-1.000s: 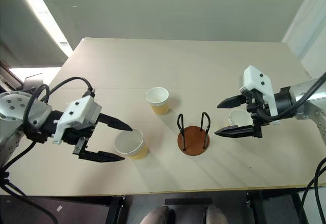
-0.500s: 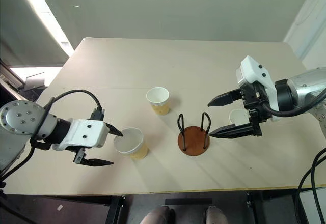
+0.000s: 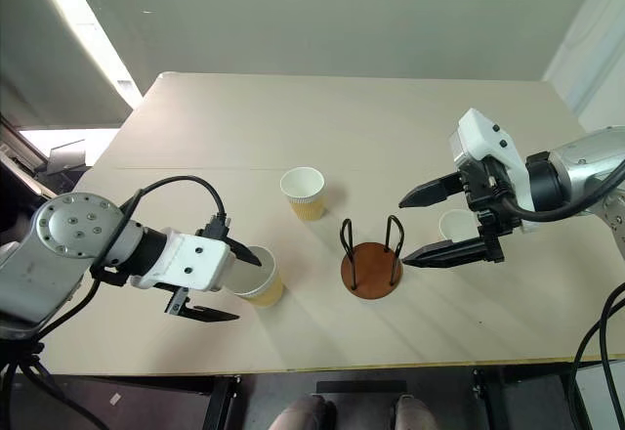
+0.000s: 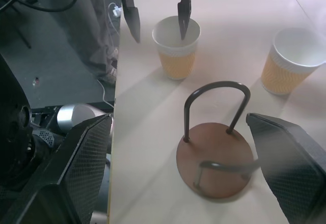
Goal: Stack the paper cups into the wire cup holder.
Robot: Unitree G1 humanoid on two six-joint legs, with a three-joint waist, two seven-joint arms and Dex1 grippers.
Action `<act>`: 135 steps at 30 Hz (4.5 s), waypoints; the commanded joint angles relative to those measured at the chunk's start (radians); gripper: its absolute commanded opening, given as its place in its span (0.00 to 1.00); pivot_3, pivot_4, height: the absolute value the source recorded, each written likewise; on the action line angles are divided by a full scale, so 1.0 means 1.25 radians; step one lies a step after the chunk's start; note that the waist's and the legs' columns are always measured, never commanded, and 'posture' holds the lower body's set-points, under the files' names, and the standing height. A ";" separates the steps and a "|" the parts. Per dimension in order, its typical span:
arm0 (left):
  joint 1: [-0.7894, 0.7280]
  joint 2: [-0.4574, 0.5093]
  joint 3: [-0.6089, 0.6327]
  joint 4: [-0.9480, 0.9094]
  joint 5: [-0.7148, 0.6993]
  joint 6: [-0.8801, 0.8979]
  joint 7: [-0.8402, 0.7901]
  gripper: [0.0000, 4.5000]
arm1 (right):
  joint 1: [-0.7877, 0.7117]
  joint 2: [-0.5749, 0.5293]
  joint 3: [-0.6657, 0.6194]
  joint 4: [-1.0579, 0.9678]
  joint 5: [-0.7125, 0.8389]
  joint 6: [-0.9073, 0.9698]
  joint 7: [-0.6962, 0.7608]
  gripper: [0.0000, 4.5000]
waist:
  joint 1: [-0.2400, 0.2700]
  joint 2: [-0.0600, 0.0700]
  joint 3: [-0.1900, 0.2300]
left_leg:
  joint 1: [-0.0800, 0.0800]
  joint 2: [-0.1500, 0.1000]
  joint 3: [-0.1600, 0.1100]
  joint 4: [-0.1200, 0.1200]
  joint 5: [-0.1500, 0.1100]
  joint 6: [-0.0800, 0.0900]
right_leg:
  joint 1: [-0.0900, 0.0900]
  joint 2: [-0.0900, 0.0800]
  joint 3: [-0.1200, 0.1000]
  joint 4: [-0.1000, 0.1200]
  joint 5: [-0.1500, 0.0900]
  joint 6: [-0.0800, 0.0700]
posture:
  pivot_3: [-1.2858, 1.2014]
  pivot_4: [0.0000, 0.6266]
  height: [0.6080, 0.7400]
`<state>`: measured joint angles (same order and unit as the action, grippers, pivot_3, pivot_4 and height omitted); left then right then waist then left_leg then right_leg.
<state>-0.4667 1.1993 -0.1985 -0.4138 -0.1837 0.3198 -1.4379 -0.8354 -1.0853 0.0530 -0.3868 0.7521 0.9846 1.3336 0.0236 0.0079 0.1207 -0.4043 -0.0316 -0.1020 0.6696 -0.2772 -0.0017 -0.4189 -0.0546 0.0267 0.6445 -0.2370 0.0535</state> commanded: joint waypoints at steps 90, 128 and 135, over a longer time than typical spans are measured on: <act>-0.608 -0.374 -0.020 0.434 -0.270 0.190 -0.082 0.99 | 0.340 -0.172 -0.140 0.010 -0.202 -0.280 -0.078 0.98 | 0.020 0.000 0.000 | -0.008 0.000 0.002 0.011 -0.002 0.006 | 0.000 0.000 0.000 -0.001 0.004 0.008 | 0.52 0.24 1.00; -0.274 -0.116 0.239 0.281 -0.392 0.321 -0.044 1.00 | 0.081 -0.031 0.163 0.231 -0.569 -0.441 0.085 0.00 | 0.008 0.001 0.000 | -0.005 -0.001 0.002 0.012 -0.001 0.007 | 0.001 0.000 0.001 -0.002 0.004 0.007 | 0.52 0.24 1.00; -0.284 -0.101 0.216 0.295 -0.393 0.333 -0.085 1.00 | -0.094 -0.055 0.135 0.195 -0.506 -0.368 0.184 0.00 | 0.007 0.001 0.000 | -0.005 -0.001 0.002 0.010 -0.001 0.006 | 0.001 0.000 0.001 -0.002 0.004 0.007 | 0.52 0.24 1.00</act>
<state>-0.7922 1.0512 0.0700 -0.0366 -0.6690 0.7293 -1.5226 -0.8835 -1.1412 0.2734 -0.0989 0.0858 0.4960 1.5250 0.0322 0.0089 0.1207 -0.4105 -0.0322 -0.0990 0.6821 -0.2787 0.0061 -0.4183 -0.0548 0.0276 0.6423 -0.2325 0.0617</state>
